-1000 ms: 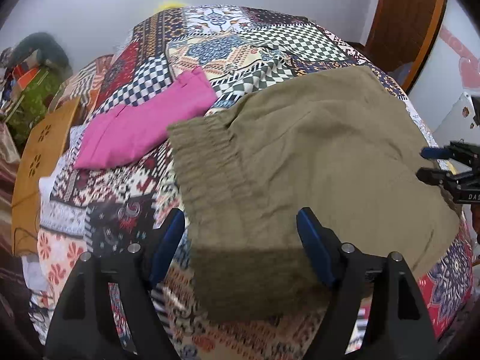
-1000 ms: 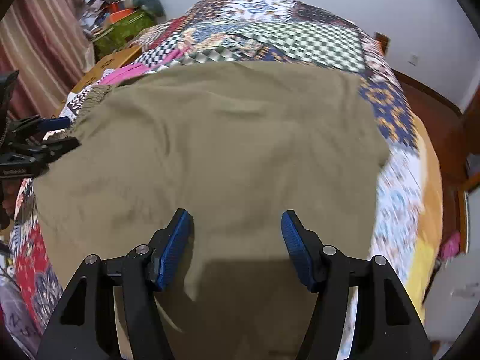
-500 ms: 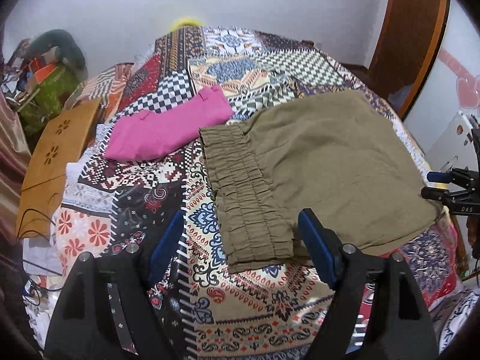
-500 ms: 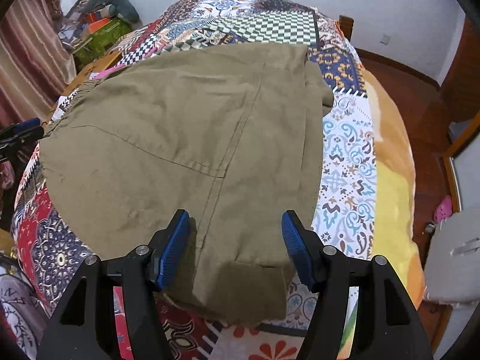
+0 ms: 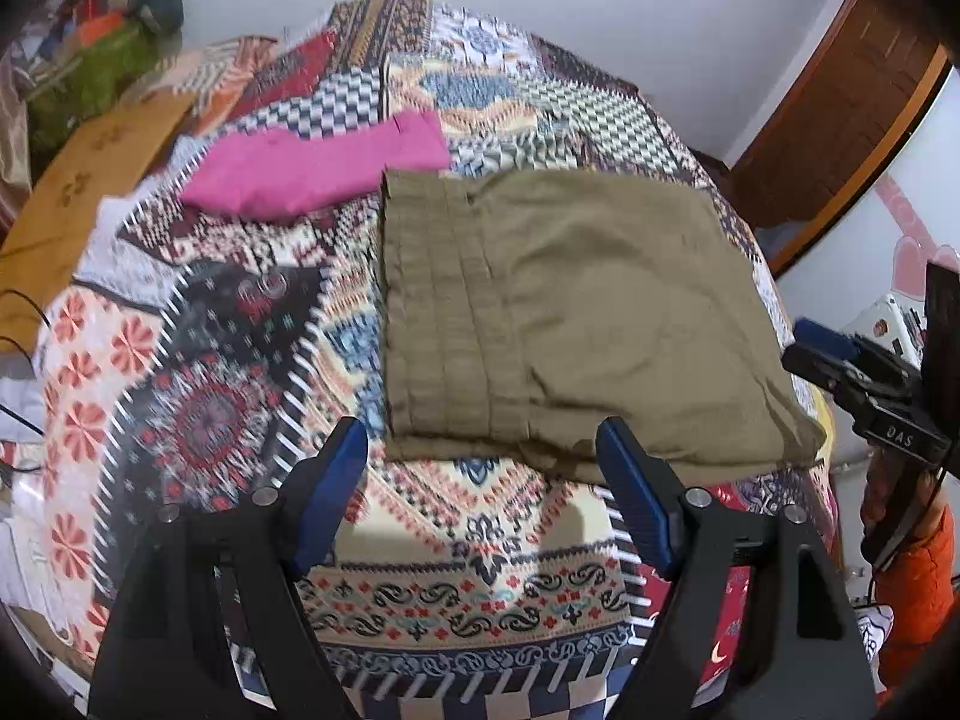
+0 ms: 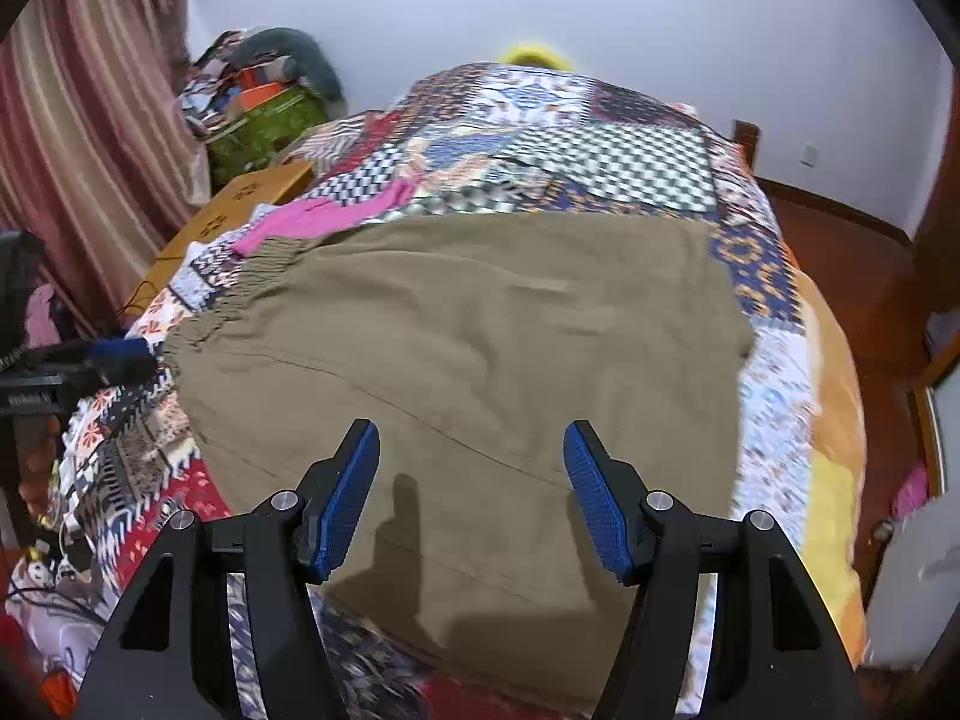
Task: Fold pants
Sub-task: 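Straighten the folded pants with both open tools and withdraw, then grasp the olive pants waistband with the left tool and lift it up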
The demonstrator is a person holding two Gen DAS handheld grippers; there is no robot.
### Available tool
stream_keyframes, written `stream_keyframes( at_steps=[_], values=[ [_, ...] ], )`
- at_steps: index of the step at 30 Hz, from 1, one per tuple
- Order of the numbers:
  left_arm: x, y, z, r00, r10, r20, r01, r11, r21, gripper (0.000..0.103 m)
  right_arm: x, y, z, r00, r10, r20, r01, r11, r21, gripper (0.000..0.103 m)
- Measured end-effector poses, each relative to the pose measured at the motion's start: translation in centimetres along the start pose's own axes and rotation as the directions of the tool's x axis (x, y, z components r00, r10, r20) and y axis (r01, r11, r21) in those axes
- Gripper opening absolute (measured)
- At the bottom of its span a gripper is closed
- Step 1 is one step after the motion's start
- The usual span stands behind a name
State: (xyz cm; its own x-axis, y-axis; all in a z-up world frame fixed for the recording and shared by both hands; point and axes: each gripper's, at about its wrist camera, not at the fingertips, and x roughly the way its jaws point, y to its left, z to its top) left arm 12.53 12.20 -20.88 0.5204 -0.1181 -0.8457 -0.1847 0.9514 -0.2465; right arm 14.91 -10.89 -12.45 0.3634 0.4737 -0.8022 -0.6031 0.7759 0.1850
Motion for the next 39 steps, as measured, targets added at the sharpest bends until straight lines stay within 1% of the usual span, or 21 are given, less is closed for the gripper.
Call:
stream_keyframes(
  at_steps=[4, 7, 9, 12, 14, 17, 20, 23, 25, 26, 27, 28, 29, 30, 31, 32, 33, 34, 35, 36, 39],
  values=[
    [1.2, -0.2, -0.9, 0.997, -0.067, -0.042, 0.067, 0.998, -0.014, 0.079, 1.5, 1.2, 0.1, 1.000, 0.007, -0.017, -0.008, 0.999, -0.041, 0.060],
    [2.5, -0.1, -1.2, 0.986, -0.140, -0.090, 0.136, 0.989, -0.054, 0.080, 2.9, 1.4, -0.4, 0.999, 0.009, -0.049, -0.012, 0.999, -0.051, 0.060],
    [3.0, 0.0, -1.3, 0.984, -0.156, -0.085, 0.151, 0.987, -0.061, 0.083, 3.3, 1.4, -0.8, 0.998, 0.011, -0.069, -0.014, 0.999, -0.049, 0.060],
    [3.3, 0.1, -1.0, 0.976, -0.205, -0.078, 0.197, 0.976, -0.095, 0.093, 3.3, 1.3, -1.4, 0.997, 0.025, -0.069, -0.027, 0.999, -0.033, 0.060],
    [3.5, 0.3, -0.6, 0.971, -0.226, -0.074, 0.217, 0.969, -0.119, 0.094, 3.4, 0.9, -1.7, 0.996, 0.047, -0.072, -0.047, 0.999, -0.008, 0.060],
    [4.1, 0.8, 0.1, 0.961, -0.269, -0.068, 0.255, 0.953, -0.167, 0.095, 3.6, 0.7, -1.8, 0.994, 0.075, -0.081, -0.073, 0.997, 0.022, 0.060],
    [4.7, 2.1, 1.2, 0.942, -0.330, -0.056, 0.308, 0.919, -0.247, 0.095, 3.7, 0.9, -1.9, 0.994, 0.076, -0.082, -0.074, 0.997, 0.019, 0.060],
    [5.0, 2.7, 2.0, 0.936, -0.350, -0.046, 0.323, 0.900, -0.292, 0.095, 3.7, 0.9, -1.9, 0.993, 0.080, -0.081, -0.078, 0.997, 0.022, 0.060],
    [5.1, 2.6, 2.6, 0.940, -0.338, -0.044, 0.311, 0.904, -0.293, 0.095, 3.7, 0.8, -2.0, 0.993, 0.083, -0.081, -0.081, 0.996, 0.026, 0.060],
    [5.2, 2.2, 2.9, 0.948, -0.315, -0.044, 0.291, 0.916, -0.277, 0.095, 3.7, 0.8, -2.0, 0.993, 0.085, -0.081, -0.083, 0.996, 0.027, 0.060],
    [5.3, 1.9, 3.3, 0.955, -0.294, -0.044, 0.273, 0.925, -0.263, 0.093, 3.7, 0.8, -2.0, 0.993, 0.088, -0.082, -0.085, 0.996, 0.029, 0.060],
    [5.3, 1.6, 3.6, 0.966, -0.255, -0.042, 0.238, 0.940, -0.246, 0.086, 3.7, 0.8, -2.0, 0.992, 0.090, -0.084, -0.088, 0.996, 0.030, 0.060],
    [5.5, 1.1, 3.9, 0.978, -0.204, -0.045, 0.189, 0.956, -0.226, 0.081, 3.7, 0.8, -1.9, 0.992, 0.090, -0.084, -0.088, 0.996, 0.031, 0.060],
    [5.6, 0.7, 4.2, 0.987, -0.154, -0.045, 0.142, 0.969, -0.202, 0.073, 3.8, 0.7, -1.9, 0.992, 0.091, -0.084, -0.089, 0.996, 0.031, 0.060],
    [5.6, 0.2, 4.4, 0.993, -0.117, -0.033, 0.110, 0.978, -0.175, 0.063, 3.8, 0.7, -1.9, 0.992, 0.091, -0.084, -0.088, 0.996, 0.031, 0.060],
    [5.5, -0.2, 4.6, 0.996, -0.087, -0.026, 0.082, 0.985, -0.153, 0.059, 3.8, 0.7, -1.9, 0.992, 0.091, -0.084, -0.088, 0.996, 0.031, 0.060],
    [5.5, -0.5, 4.7, 0.998, -0.063, -0.016, 0.060, 0.989, -0.139, 0.052, 3.8, 0.7, -1.9, 0.992, 0.090, -0.083, -0.088, 0.996, 0.031, 0.060],
    [5.3, -0.8, 4.8, 0.999, -0.045, -0.004, 0.044, 0.992, -0.122, 0.048, 3.7, 0.7, -1.9, 0.993, 0.089, -0.083, -0.086, 0.996, 0.030, 0.060],
    [5.2, -1.1, 4.9, 1.000, -0.030, 0.004, 0.030, 0.995, -0.098, 0.047, 3.7, 0.7, -1.9, 0.993, 0.088, -0.082, -0.085, 0.996, 0.031, 0.060],
    [4.9, -1.6, 5.0, 1.000, -0.008, 0.010, 0.009, 0.998, -0.067, 0.042, 3.7, 0.7, -1.9, 0.993, 0.088, -0.082, -0.085, 0.996, 0.032, 0.060],
    [3.8, -2.3, 4.9, 0.999, 0.024, 0.047, -0.023, 1.000, -0.016, 0.036, 3.5, 0.6, -1.6, 0.993, 0.089, -0.080, -0.086, 0.996, 0.038, 0.060]
  ],
)
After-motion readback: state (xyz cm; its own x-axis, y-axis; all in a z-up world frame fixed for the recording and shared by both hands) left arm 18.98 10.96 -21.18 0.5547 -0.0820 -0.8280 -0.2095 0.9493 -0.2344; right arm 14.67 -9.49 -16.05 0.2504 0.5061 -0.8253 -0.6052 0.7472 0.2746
